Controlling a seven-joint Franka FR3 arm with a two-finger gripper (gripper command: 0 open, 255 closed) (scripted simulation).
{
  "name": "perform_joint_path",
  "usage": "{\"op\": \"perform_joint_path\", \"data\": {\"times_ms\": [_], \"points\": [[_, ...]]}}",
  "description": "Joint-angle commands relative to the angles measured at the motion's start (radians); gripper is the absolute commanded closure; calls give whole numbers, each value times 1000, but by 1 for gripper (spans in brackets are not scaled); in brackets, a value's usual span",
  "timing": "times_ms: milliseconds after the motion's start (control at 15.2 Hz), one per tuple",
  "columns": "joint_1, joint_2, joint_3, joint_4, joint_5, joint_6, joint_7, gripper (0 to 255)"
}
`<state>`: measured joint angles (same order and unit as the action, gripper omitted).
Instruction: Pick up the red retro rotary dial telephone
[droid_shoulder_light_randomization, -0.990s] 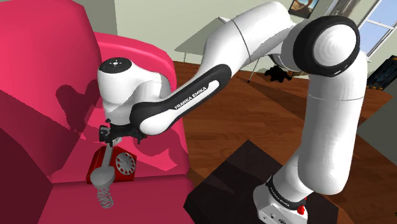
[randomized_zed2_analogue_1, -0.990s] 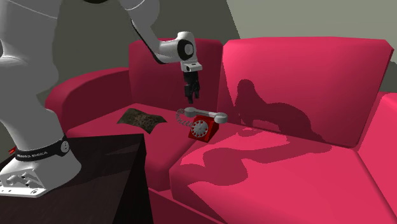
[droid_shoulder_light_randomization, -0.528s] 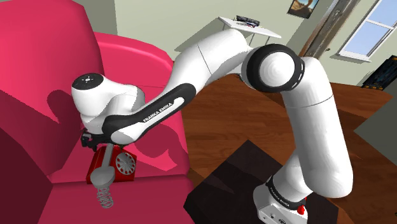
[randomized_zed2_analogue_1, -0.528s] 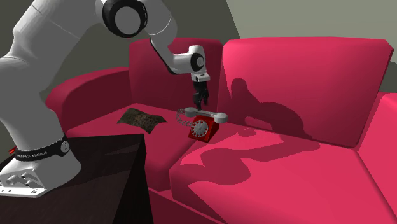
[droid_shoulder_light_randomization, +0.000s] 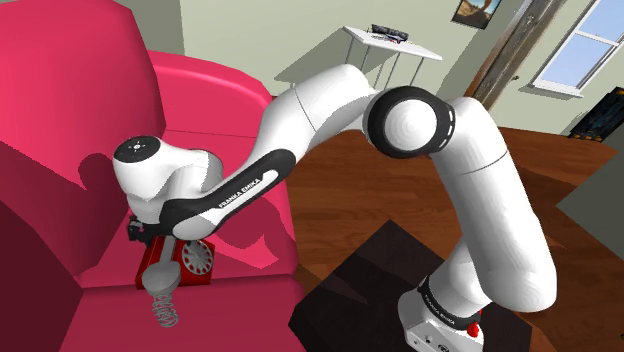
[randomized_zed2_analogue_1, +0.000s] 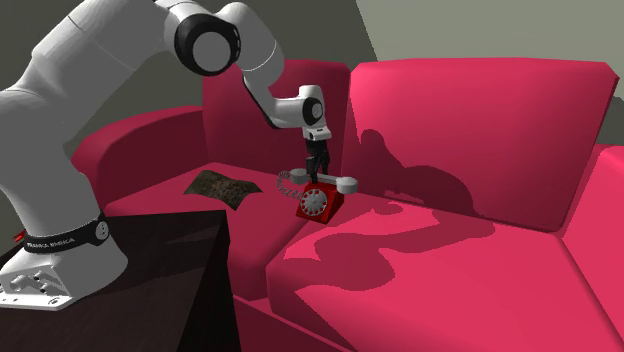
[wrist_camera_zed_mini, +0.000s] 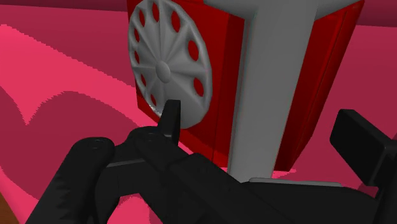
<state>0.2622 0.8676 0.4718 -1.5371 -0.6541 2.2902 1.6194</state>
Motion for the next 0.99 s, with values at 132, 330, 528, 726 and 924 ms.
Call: {"op": "perform_joint_path", "data": {"times_ms": [132,330,528,726,924], "points": [[2,8,-3,4,-3,5,2,255],[3,9,-4,4,-3,5,2,255],[3,8,-4,3,-4,6,3,255],[0,-1,1,1,1,-2,-1,255],[-8,-29,13,-6,13,-22,-9,255]]}}
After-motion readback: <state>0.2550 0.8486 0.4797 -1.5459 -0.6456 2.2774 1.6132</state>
